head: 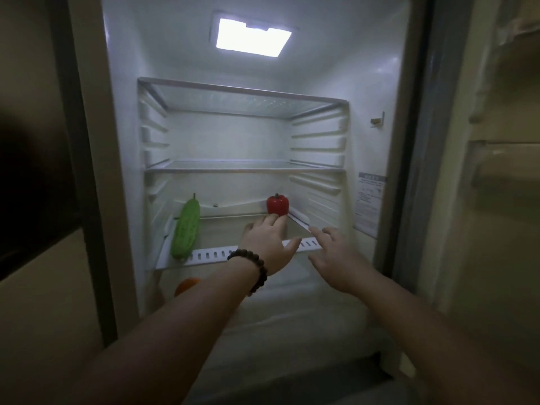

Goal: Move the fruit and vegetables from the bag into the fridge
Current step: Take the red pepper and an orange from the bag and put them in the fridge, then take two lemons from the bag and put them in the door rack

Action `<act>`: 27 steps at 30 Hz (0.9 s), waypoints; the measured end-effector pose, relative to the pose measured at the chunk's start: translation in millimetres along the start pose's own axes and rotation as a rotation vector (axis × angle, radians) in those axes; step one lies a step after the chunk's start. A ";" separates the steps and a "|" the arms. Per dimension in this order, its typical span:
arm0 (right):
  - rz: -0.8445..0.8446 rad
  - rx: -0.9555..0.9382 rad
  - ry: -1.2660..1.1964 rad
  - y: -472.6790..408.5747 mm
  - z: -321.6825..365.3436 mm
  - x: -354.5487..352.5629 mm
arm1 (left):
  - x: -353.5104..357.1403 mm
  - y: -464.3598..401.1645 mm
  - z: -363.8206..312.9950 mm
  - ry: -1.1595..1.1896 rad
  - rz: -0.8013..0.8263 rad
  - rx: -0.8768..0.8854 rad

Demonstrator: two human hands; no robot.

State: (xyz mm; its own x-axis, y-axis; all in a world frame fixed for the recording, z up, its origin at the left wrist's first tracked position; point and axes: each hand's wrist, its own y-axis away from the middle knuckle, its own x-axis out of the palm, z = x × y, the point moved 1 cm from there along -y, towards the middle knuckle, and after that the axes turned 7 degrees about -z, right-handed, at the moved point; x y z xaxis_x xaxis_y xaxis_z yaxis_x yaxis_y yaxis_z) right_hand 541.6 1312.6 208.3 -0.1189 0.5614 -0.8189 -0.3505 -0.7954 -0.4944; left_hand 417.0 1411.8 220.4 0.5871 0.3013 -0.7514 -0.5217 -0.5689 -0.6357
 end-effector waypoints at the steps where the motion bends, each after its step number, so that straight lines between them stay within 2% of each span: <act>1: -0.032 0.019 -0.005 11.2 -2.6 -9.9 | -2.1 4.8 -9.8 0.012 -0.015 0.020; 7: -0.214 0.051 0.076 87.6 -31.9 -69.1 | -9.2 35.9 -79.7 0.150 -0.052 0.110; 13: -0.301 0.083 0.229 171.9 -57.3 -114.4 | -12.5 91.2 -167.4 0.282 0.003 0.334; 21: -0.334 0.316 0.357 310.4 -100.0 -182.4 | -19.5 176.0 -283.0 0.384 0.075 0.493; 27: -0.303 0.520 0.420 454.9 -131.6 -255.7 | -43.3 267.9 -403.0 0.487 0.106 0.619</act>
State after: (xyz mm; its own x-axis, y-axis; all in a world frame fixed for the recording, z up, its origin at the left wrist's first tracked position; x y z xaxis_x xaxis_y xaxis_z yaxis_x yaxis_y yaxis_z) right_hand 534.8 777.1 154.4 0.3828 0.5217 -0.7624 -0.7194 -0.3494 -0.6003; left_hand 501.3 938.0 153.9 0.6455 -0.1803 -0.7422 -0.7551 -0.0044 -0.6556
